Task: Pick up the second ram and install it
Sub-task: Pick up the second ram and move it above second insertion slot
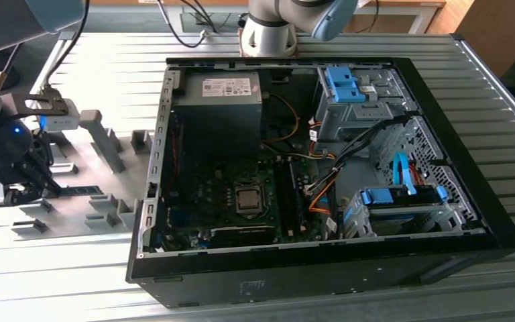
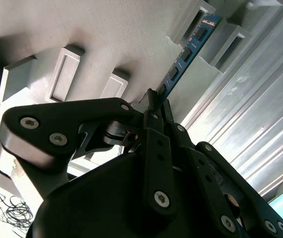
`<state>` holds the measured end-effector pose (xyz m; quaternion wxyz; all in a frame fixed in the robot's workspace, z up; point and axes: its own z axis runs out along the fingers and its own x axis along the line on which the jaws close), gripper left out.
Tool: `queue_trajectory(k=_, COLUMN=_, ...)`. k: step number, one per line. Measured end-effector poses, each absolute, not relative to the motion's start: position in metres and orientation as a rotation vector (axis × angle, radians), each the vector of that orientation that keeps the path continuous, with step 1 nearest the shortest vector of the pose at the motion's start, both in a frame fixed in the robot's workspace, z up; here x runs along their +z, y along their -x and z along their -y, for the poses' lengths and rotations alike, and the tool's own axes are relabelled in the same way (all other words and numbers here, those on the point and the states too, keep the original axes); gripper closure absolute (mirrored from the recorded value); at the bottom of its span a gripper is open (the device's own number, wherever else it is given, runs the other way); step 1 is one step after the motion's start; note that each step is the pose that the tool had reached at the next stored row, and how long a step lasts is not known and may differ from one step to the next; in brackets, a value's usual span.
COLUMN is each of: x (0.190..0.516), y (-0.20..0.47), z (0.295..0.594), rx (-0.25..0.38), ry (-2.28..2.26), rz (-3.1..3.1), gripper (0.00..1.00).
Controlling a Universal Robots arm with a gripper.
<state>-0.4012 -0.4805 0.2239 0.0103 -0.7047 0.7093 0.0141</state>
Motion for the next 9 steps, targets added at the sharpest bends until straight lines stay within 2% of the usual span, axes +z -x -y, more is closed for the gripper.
queue_trajectory(k=9, x=0.2259, y=0.4012, z=0.4805, rx=0.044, ry=2.199, rz=-2.214, gripper=0.86)
